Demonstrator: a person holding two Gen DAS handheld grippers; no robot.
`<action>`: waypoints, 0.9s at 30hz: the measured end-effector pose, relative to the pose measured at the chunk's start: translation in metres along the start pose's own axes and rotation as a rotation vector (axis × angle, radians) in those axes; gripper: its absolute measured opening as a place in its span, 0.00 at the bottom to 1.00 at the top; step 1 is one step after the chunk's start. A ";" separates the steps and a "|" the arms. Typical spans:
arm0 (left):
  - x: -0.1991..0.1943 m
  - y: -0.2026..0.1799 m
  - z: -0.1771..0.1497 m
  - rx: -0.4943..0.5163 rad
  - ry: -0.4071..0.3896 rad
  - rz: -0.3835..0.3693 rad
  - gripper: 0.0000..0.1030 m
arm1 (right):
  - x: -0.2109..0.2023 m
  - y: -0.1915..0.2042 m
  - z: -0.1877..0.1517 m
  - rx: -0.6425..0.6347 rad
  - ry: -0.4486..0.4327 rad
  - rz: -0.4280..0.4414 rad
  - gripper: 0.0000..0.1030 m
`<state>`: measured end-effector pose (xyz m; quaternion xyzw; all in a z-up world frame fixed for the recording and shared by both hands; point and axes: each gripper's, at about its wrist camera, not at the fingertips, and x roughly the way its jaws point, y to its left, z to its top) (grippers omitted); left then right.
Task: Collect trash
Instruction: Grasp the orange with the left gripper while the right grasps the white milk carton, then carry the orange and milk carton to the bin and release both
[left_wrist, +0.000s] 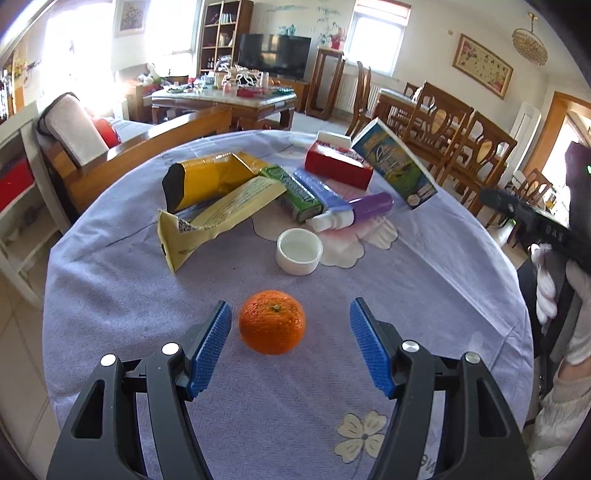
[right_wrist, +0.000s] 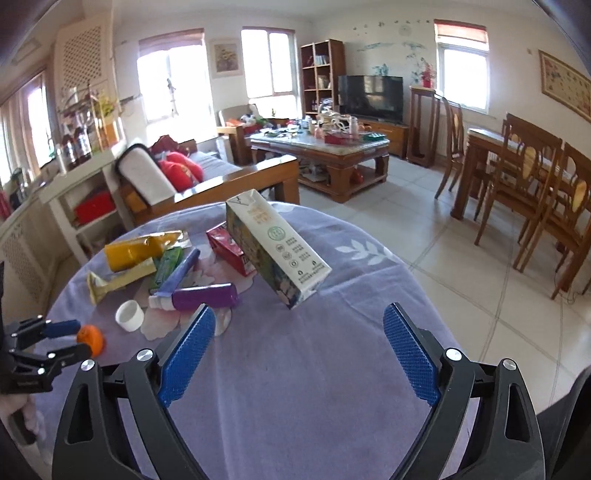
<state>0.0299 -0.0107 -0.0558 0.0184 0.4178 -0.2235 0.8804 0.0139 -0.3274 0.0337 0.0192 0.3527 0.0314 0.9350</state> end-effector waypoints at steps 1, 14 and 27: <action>0.002 0.002 0.001 -0.003 0.010 -0.008 0.65 | 0.007 0.003 0.006 -0.024 0.009 -0.002 0.91; 0.016 0.018 0.004 -0.040 0.083 -0.054 0.59 | 0.120 0.031 0.057 -0.283 0.152 -0.070 0.93; 0.011 0.016 0.004 -0.037 0.065 -0.060 0.37 | 0.114 0.020 0.048 -0.138 0.193 0.080 0.41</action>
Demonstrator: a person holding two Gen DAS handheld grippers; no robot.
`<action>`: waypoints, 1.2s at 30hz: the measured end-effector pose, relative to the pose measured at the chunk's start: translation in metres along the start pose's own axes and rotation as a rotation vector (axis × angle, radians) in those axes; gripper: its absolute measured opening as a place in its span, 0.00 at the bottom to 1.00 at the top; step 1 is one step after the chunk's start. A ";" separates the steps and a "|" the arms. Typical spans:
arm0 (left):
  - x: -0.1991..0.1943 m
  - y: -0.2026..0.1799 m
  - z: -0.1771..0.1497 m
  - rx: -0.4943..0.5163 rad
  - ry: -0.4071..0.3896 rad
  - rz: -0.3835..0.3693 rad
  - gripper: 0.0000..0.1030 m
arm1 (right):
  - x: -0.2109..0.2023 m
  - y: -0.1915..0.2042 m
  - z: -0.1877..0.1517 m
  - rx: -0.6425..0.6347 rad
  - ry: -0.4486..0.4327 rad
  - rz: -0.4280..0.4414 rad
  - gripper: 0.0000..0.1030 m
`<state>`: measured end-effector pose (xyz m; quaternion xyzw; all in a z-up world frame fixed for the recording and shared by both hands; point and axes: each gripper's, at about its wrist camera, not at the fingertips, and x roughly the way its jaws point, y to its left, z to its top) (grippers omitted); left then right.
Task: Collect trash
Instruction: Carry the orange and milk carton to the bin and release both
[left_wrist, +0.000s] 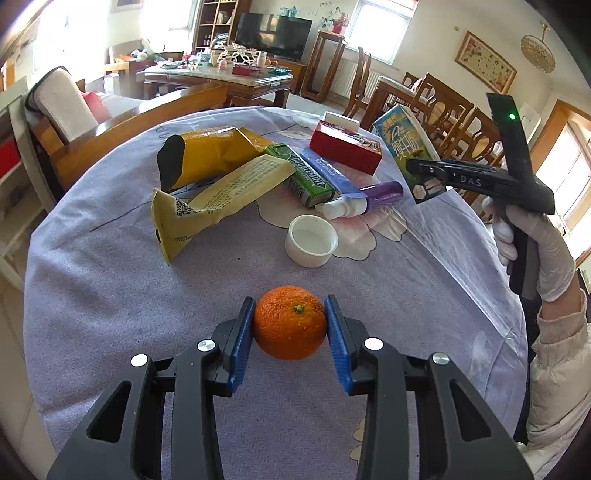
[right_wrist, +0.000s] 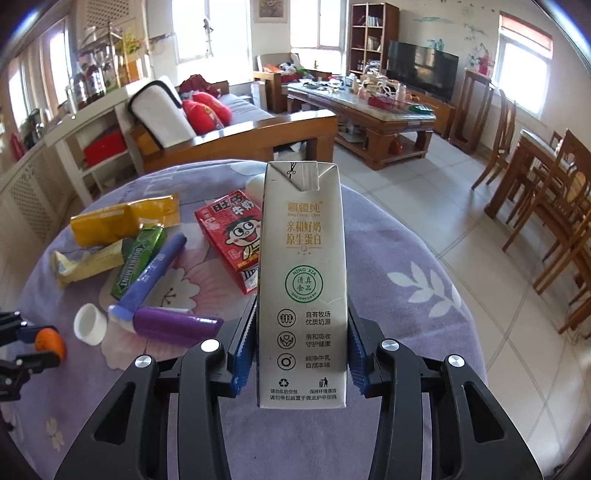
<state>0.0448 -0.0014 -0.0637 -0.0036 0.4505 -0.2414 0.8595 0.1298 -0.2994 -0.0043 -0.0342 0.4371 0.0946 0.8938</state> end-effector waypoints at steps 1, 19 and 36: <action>-0.002 0.000 0.000 0.000 -0.010 -0.004 0.37 | -0.007 -0.002 -0.004 0.018 -0.012 0.009 0.41; -0.036 -0.105 0.001 0.158 -0.249 -0.227 0.37 | -0.183 -0.047 -0.124 0.336 -0.305 0.065 0.41; 0.002 -0.289 0.004 0.396 -0.207 -0.571 0.37 | -0.330 -0.180 -0.279 0.681 -0.469 -0.274 0.41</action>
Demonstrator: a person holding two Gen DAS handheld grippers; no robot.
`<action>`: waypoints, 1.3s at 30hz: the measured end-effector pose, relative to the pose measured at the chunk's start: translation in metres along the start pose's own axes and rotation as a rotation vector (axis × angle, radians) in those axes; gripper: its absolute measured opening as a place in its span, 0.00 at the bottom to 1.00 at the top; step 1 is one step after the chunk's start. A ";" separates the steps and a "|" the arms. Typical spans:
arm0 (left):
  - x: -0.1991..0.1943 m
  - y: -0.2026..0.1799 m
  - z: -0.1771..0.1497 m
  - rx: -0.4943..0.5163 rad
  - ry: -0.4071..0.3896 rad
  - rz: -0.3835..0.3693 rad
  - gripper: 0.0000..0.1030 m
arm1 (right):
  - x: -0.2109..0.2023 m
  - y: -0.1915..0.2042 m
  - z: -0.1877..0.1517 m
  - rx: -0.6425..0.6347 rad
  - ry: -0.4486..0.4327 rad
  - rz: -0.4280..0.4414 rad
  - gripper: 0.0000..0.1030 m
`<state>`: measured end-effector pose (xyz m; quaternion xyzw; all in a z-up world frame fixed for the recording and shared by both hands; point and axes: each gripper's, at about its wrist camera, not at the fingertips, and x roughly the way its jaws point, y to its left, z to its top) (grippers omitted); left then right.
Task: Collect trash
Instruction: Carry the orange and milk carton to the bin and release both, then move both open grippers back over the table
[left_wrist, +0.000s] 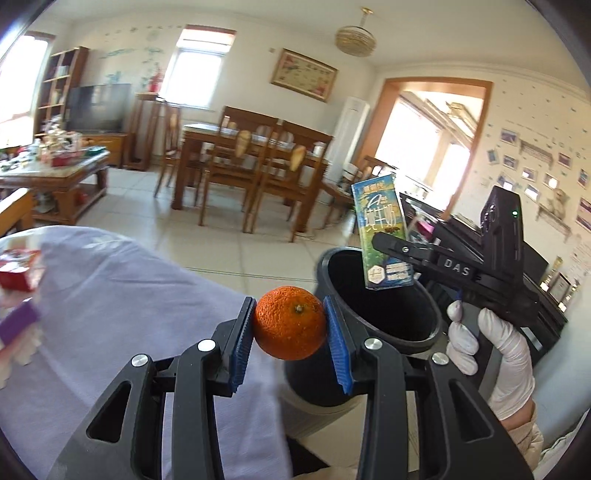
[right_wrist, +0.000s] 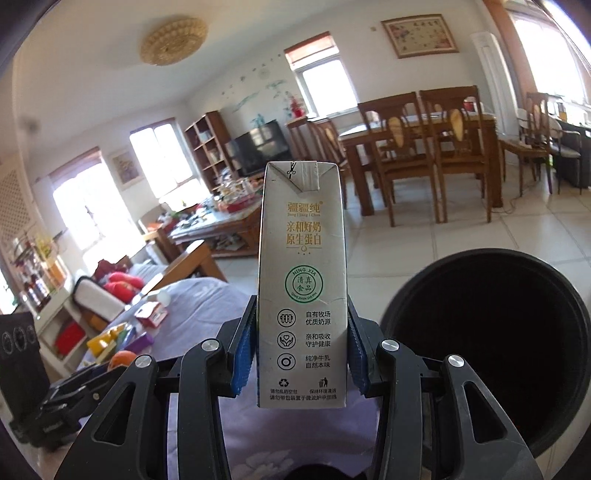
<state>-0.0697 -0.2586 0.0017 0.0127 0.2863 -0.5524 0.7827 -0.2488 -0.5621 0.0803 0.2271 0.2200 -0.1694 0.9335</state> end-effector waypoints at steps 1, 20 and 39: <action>0.007 -0.007 0.001 0.008 0.006 -0.021 0.37 | -0.005 -0.015 0.001 0.024 -0.008 -0.023 0.41; 0.135 -0.078 -0.005 0.078 0.198 -0.176 0.37 | -0.029 -0.176 -0.035 0.333 -0.007 -0.235 0.41; 0.142 -0.092 -0.008 0.099 0.205 -0.140 0.54 | -0.009 -0.167 -0.036 0.376 -0.004 -0.223 0.56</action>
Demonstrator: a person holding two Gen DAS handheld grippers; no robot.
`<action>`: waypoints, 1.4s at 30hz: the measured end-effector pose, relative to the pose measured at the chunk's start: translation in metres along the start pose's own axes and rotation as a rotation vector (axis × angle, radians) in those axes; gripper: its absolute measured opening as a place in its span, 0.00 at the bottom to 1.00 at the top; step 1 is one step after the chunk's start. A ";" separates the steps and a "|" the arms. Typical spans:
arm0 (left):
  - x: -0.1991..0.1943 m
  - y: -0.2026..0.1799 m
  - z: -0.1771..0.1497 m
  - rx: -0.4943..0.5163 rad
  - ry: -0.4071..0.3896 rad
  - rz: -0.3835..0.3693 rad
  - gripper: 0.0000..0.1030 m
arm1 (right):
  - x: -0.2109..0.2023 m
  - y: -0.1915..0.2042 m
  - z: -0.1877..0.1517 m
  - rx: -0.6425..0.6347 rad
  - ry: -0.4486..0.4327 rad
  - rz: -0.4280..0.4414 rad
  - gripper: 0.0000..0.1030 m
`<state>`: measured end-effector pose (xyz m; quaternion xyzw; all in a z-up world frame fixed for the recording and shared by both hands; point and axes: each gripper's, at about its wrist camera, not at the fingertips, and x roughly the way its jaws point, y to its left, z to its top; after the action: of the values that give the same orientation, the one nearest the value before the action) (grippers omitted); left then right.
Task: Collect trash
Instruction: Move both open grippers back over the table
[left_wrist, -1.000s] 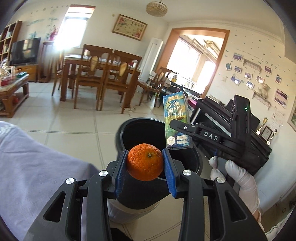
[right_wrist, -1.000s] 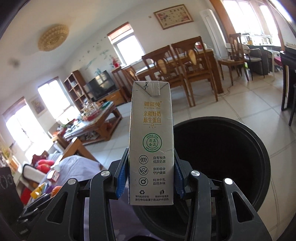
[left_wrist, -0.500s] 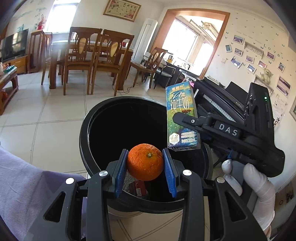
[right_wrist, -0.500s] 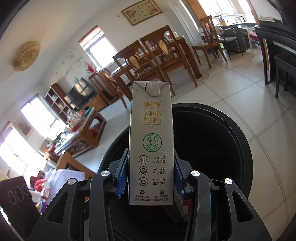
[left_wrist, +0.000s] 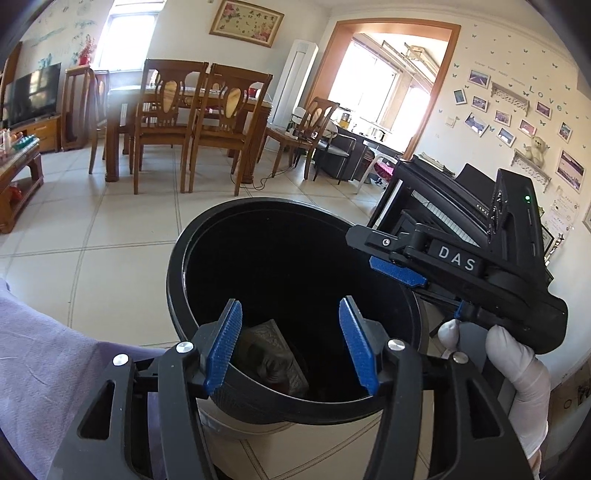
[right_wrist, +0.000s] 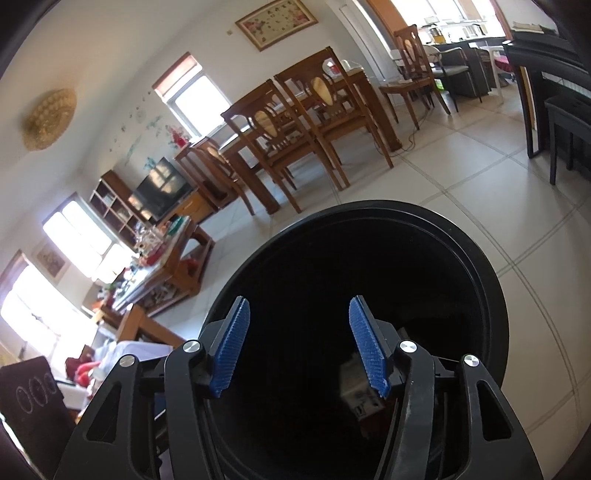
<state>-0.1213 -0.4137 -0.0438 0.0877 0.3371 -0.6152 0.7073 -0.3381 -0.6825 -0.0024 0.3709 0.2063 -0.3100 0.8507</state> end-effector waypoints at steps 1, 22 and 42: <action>-0.001 0.001 0.000 -0.004 -0.003 0.002 0.54 | 0.001 0.000 0.000 -0.002 0.000 0.002 0.56; -0.151 0.067 -0.042 -0.115 -0.186 0.223 0.67 | 0.010 0.113 -0.043 -0.288 0.020 0.118 0.79; -0.312 0.199 -0.133 -0.270 -0.175 0.596 0.67 | 0.048 0.332 -0.164 -0.694 0.258 0.422 0.81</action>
<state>0.0096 -0.0441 -0.0195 0.0349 0.3128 -0.3364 0.8876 -0.0971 -0.3995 0.0321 0.1323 0.3226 0.0076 0.9372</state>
